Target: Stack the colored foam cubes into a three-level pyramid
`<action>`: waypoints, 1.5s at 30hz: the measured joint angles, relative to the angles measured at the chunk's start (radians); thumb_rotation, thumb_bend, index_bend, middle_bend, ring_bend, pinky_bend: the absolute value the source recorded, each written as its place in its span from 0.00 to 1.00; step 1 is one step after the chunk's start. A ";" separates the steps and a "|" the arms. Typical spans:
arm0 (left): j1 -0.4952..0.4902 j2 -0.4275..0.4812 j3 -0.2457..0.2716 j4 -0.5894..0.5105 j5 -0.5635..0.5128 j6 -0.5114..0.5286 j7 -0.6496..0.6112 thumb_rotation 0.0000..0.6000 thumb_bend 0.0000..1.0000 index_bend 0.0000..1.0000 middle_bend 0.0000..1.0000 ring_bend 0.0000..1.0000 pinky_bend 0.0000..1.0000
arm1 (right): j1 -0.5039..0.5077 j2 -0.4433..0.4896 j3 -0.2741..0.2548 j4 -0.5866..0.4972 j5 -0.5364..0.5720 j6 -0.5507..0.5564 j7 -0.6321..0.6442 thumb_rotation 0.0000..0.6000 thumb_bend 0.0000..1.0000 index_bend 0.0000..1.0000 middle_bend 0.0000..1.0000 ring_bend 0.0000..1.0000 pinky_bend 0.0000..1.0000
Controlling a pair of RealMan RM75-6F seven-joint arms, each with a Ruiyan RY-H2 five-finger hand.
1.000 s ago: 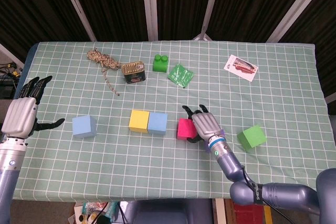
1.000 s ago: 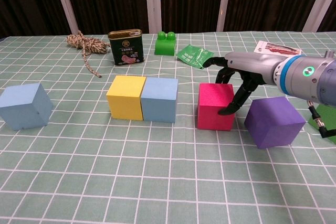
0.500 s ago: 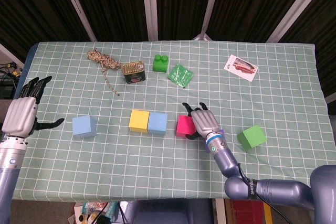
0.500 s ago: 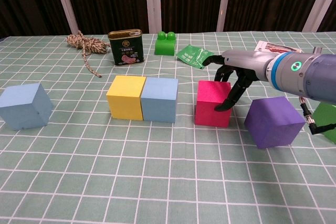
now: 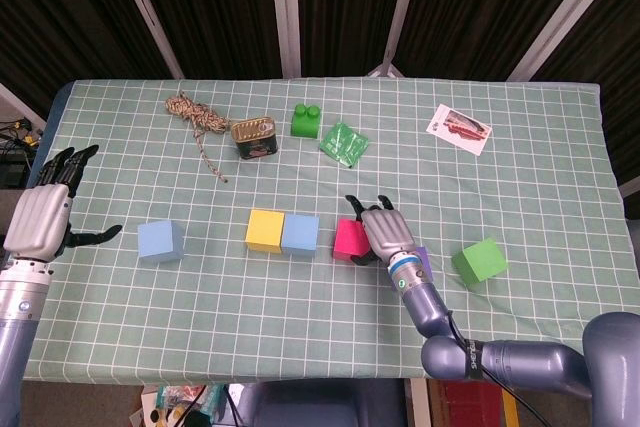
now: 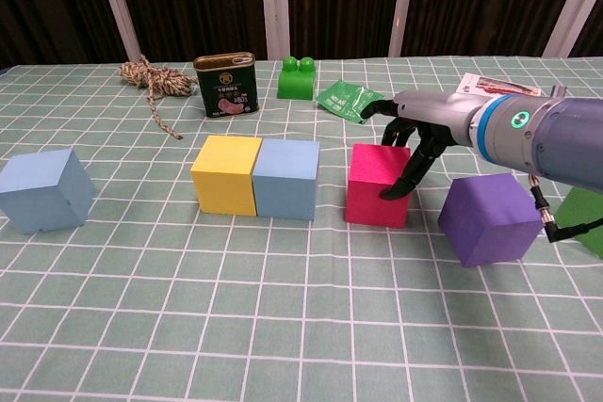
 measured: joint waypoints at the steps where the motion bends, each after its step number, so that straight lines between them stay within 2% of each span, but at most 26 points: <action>1: 0.000 0.000 0.000 0.000 0.000 0.000 0.000 1.00 0.13 0.00 0.09 0.00 0.08 | 0.000 -0.001 0.000 0.000 -0.001 0.001 0.000 1.00 0.25 0.00 0.40 0.27 0.00; 45: 0.004 -0.006 -0.014 0.018 -0.017 -0.028 0.007 1.00 0.13 0.00 0.09 0.00 0.08 | 0.035 -0.062 0.018 0.047 -0.005 0.001 0.002 1.00 0.25 0.00 0.40 0.27 0.00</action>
